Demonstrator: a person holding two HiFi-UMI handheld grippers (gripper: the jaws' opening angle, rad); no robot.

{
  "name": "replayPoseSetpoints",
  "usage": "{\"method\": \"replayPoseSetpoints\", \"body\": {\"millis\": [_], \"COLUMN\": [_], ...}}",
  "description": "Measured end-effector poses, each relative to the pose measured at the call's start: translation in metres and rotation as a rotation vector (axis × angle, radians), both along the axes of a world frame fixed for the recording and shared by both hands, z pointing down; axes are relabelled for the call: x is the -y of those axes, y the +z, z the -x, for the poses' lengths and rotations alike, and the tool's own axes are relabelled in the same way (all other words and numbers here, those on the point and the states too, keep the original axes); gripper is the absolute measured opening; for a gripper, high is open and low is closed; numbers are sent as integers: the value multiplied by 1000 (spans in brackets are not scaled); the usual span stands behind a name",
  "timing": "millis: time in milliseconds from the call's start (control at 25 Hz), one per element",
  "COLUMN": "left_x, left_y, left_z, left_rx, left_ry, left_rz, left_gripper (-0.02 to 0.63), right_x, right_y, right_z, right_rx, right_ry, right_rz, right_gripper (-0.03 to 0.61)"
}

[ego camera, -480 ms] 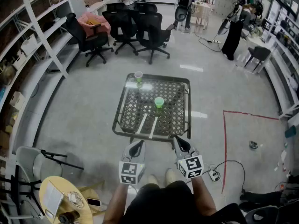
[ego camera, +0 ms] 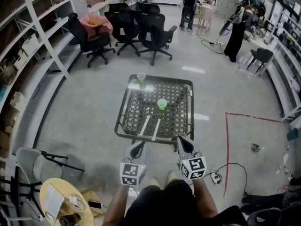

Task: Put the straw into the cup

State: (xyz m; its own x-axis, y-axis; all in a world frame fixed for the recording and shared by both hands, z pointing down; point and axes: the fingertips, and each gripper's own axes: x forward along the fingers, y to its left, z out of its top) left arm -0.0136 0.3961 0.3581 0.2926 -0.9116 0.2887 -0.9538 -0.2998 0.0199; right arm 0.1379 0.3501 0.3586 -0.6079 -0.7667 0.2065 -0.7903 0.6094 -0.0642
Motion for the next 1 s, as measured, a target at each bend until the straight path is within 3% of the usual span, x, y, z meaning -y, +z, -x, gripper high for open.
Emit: {"method": "replayPoseSetpoints", "body": {"millis": [400, 1000], "left_x": [42, 169], "left_y": [16, 47], "left_z": [2, 3], "left_rx": [-8, 4], "left_ry": [10, -7], "left_rz": [34, 135], "left_gripper": [6, 6], "right_x": [33, 158], "right_y": [23, 50], "right_z": [4, 13], "right_rx": [-23, -2], "right_ry": [-13, -57], "right_rz": [52, 127], "right_gripper": [3, 3]}}
